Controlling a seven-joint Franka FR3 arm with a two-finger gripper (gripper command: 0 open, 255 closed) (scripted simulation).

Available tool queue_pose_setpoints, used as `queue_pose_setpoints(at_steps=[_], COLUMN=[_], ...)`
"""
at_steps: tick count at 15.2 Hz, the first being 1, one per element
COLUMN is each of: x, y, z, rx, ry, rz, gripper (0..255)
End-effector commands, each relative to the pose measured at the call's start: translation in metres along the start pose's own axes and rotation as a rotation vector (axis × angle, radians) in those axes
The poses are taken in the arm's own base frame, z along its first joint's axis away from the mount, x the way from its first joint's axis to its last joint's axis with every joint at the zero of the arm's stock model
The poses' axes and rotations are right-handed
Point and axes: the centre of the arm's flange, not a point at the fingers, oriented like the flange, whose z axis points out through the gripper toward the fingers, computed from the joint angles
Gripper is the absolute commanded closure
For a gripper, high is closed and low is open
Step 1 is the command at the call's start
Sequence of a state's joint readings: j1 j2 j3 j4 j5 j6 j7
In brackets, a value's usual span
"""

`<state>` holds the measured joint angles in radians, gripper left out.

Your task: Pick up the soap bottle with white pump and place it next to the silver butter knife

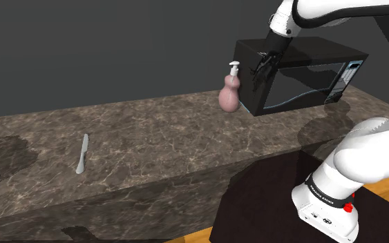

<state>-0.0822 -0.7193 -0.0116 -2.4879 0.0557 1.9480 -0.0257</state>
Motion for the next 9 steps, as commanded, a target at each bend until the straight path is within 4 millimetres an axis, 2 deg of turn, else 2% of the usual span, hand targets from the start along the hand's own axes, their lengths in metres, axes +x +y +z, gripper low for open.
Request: queue_pose_setpoints(at_steps=[1, 9], x=[0.012, 0.056], y=[0.010, 0.044], z=[0.020, 0.097], rx=[-0.017, -0.083], ry=[0.029, 0.130], rz=[0.039, 0.189], gripper=[0, 0])
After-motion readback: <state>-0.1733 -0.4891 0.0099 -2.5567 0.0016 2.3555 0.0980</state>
